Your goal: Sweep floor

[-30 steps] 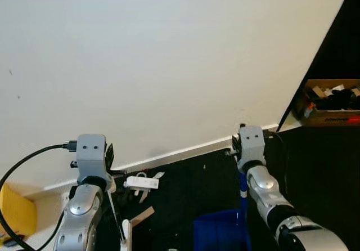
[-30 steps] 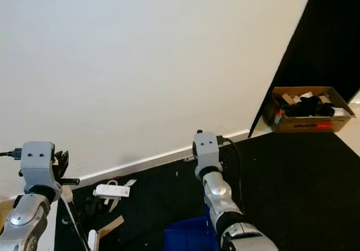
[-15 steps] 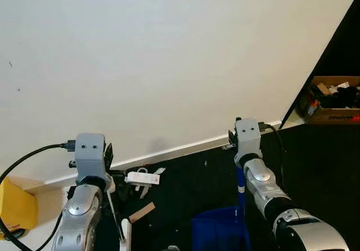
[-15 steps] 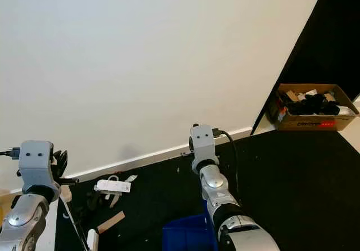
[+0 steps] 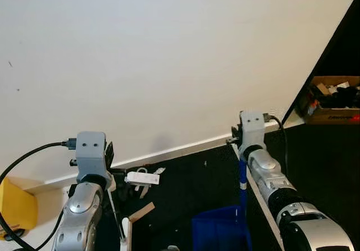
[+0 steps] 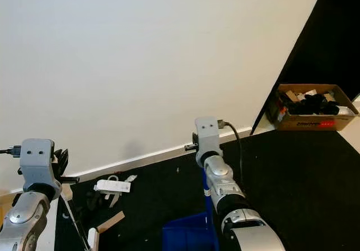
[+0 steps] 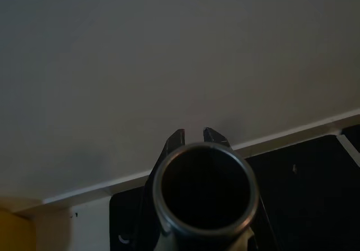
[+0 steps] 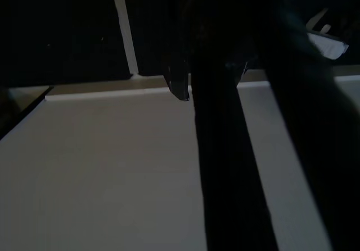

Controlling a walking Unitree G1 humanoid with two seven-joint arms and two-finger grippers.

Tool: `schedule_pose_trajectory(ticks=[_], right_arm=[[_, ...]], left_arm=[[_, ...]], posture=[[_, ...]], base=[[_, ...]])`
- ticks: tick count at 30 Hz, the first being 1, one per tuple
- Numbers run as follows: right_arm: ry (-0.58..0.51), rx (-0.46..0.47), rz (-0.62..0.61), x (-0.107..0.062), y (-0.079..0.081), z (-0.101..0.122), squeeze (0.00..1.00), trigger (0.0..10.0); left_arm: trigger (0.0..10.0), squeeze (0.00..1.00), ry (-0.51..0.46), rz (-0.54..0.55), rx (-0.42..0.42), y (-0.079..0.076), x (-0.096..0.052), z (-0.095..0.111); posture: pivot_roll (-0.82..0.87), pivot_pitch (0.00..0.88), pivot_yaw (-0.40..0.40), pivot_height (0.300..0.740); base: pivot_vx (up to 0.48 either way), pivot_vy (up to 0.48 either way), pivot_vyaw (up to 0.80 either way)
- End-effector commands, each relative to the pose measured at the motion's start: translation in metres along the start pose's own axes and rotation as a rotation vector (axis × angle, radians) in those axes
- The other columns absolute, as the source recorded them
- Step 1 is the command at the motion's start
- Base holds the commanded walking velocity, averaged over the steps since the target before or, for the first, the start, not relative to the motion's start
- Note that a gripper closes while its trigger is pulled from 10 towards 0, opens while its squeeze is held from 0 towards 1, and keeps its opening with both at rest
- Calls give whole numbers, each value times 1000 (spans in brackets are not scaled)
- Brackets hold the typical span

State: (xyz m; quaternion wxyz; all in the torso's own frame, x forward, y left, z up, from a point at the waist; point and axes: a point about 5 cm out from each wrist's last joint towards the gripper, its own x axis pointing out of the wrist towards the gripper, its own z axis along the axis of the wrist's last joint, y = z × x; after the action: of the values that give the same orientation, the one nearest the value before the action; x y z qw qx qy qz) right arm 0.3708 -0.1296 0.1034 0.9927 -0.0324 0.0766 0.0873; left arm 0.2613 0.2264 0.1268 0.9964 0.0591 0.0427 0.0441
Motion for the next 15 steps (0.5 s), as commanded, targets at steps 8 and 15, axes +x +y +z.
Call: schedule_pose_trajectory(ticks=[8, 15], right_arm=[[267, 222, 68, -23, 16, -41, 0, 10000], [122, 134, 44, -38, 14, -37, 0, 10000]], left_arm=[[10000, 0, 11, 8, 17, 3, -2, -1], [10000, 0, 14, 8, 16, 3, -1, -2]], posture=[[198, 207, 36, 740], [186, 205, 37, 740]], base=[[0, 0, 0], [0, 0, 0]])
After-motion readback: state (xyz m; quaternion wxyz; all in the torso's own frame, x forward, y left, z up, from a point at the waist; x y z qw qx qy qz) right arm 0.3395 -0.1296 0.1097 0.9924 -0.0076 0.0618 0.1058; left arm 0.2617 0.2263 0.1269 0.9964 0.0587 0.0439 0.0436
